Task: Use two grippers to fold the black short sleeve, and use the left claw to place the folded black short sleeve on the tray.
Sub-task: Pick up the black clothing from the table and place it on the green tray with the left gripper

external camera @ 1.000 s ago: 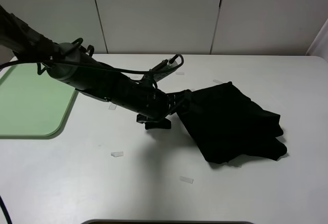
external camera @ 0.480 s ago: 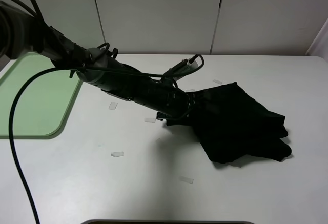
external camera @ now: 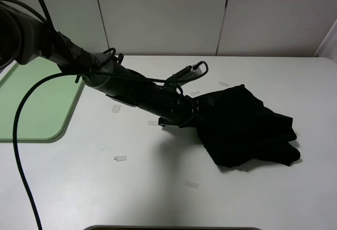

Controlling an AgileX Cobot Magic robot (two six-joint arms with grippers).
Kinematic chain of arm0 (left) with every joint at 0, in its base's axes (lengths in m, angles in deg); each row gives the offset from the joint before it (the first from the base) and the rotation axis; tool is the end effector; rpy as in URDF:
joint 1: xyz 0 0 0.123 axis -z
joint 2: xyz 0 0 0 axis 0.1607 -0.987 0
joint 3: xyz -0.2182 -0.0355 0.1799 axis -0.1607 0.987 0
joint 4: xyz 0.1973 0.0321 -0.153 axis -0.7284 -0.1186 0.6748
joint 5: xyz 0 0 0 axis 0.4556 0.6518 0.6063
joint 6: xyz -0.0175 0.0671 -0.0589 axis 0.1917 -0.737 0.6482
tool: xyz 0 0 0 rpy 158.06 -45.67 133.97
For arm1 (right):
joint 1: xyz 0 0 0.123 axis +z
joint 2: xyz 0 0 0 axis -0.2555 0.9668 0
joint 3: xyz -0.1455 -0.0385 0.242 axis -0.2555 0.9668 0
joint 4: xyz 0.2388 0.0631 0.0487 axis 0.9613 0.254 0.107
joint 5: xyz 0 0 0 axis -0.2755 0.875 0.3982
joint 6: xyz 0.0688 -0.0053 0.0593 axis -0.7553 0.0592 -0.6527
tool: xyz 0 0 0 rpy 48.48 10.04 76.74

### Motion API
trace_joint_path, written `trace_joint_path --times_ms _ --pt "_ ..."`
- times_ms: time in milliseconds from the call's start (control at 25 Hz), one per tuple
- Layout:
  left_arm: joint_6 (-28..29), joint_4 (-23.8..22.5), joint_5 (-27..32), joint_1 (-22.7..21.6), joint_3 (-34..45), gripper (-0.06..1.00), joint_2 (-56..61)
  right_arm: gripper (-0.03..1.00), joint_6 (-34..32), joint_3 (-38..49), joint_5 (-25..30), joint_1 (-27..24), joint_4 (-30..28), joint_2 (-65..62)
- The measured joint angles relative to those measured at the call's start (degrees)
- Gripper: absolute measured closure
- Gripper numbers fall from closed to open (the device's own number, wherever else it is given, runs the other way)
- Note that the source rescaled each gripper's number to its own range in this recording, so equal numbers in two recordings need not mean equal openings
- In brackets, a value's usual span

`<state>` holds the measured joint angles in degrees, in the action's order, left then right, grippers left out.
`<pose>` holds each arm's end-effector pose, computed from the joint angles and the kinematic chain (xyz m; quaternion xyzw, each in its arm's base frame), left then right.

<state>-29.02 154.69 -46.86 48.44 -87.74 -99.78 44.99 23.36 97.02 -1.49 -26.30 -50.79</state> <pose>0.3150 -0.2975 0.0526 0.0655 0.9275 -0.3348 0.1530 -0.0024 -0.0044 0.2782 -0.0972 0.8365 0.0391 0.5378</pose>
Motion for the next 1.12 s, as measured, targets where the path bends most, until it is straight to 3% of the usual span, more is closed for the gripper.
trace_joint_path --times_ms 120,240,600,880,1120 --pt "-0.48 -2.23 0.28 -0.74 0.0 0.88 0.36 -0.03 0.0 0.0 0.0 0.0 0.0 0.0" --pt "-0.54 -9.18 0.61 -2.7 0.0 0.88 2.14 -0.03 0.0 0.0 0.0 0.0 0.0 0.0" --pt "0.14 -38.95 0.98 -12.03 0.0 0.88 10.65 -0.03 0.0 0.0 0.0 0.0 0.0 0.0" --pt "0.89 -62.03 4.61 -18.39 -0.14 0.88 14.07 -0.03 0.0 0.0 0.0 0.0 0.0 0.0" --pt "5.72 -79.33 5.38 -22.91 -0.31 0.88 14.37 -0.03 0.0 0.0 0.0 0.0 0.0 0.0"
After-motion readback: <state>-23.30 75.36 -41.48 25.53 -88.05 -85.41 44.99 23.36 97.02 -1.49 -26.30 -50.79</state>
